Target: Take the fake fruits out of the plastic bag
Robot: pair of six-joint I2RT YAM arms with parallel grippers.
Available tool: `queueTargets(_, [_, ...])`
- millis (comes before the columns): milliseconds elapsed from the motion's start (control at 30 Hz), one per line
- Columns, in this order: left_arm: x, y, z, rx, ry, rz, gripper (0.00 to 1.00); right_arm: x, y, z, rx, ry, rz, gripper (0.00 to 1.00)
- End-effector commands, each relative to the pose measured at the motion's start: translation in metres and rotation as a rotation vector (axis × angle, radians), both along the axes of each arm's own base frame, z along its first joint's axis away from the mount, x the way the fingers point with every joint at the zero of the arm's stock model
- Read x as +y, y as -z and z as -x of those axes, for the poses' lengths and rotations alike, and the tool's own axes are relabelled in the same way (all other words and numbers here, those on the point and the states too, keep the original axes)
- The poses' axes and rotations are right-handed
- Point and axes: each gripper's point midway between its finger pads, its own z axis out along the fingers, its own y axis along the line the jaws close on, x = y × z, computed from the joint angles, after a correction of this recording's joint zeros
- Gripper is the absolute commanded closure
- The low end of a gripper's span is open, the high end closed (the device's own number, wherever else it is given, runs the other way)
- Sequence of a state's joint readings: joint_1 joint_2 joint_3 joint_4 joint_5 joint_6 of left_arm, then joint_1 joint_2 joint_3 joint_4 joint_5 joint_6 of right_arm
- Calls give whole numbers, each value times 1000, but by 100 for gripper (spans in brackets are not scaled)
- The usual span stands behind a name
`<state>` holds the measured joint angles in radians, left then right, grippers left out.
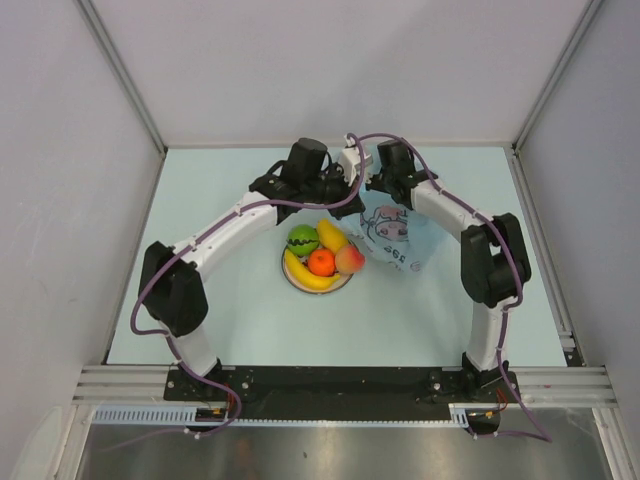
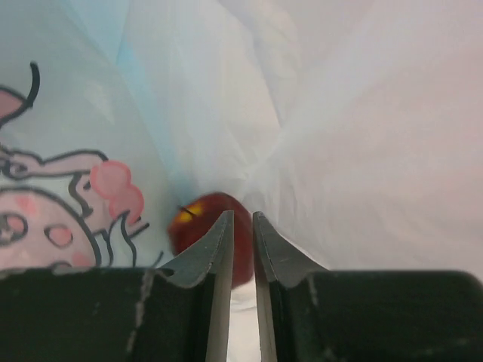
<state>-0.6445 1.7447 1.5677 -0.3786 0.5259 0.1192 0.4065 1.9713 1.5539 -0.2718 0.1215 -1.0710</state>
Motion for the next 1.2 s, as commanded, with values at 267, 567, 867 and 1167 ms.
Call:
queueTargets(267, [-8,-30,-6,-40,1,68,100,-33,25,-11,72,48,112,77])
queueTargets(567, [-10,-29,-6,-38,2,70,100,-26,6,-15,128,86,-117,38])
queueTargets(867, [-10,-29,-6,-30,-2,65,100,13,2,13,407,237,-565,36])
queueTargets(1167, [-3,-44,-24,-35,-102,84,100,24,12,22,475,236,-639,36])
